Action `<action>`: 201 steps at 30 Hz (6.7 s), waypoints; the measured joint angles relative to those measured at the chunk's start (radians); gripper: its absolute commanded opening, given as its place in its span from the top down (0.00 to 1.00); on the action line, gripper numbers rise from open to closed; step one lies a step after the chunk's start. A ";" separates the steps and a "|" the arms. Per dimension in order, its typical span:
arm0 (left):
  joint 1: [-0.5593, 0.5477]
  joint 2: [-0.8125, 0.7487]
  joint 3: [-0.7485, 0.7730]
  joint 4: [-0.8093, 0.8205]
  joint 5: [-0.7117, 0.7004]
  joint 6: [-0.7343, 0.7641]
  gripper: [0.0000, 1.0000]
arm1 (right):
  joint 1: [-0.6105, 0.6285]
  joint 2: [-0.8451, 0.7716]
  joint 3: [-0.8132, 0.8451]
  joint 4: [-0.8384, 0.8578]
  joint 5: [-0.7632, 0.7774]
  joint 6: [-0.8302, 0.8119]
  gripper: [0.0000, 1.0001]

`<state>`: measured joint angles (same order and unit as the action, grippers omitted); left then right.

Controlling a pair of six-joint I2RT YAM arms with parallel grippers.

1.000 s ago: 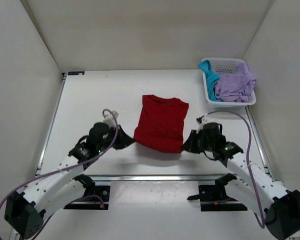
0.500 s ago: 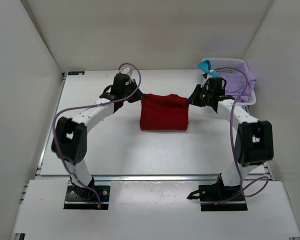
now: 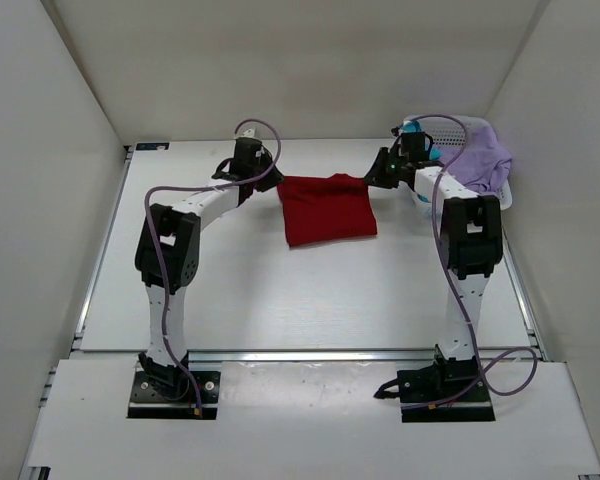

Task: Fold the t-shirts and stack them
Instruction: Fold the long partially folded tshirt into a neat square, then put the neatly folded tshirt into the corner of the board with the left arm, then grab crumpled tshirt from bin with the right arm

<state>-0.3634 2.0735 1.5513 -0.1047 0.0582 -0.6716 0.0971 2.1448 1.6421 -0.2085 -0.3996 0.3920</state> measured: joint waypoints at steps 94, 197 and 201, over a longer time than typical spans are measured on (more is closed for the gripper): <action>0.723 -0.019 -0.372 0.353 0.136 -0.314 1.00 | 0.280 -0.837 -1.050 0.372 -0.264 0.082 0.60; -0.167 -0.448 -0.489 0.476 0.153 -0.174 0.72 | -0.219 -0.476 -0.321 0.140 0.070 0.011 0.62; -0.285 -0.554 -0.682 0.541 0.164 -0.154 0.71 | -0.327 -0.318 -0.209 0.091 0.040 0.010 0.58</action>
<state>-0.6483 1.5192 0.8692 0.4362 0.2218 -0.8261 -0.2302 1.8267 1.4330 -0.1173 -0.3592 0.4023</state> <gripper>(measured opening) 0.276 0.419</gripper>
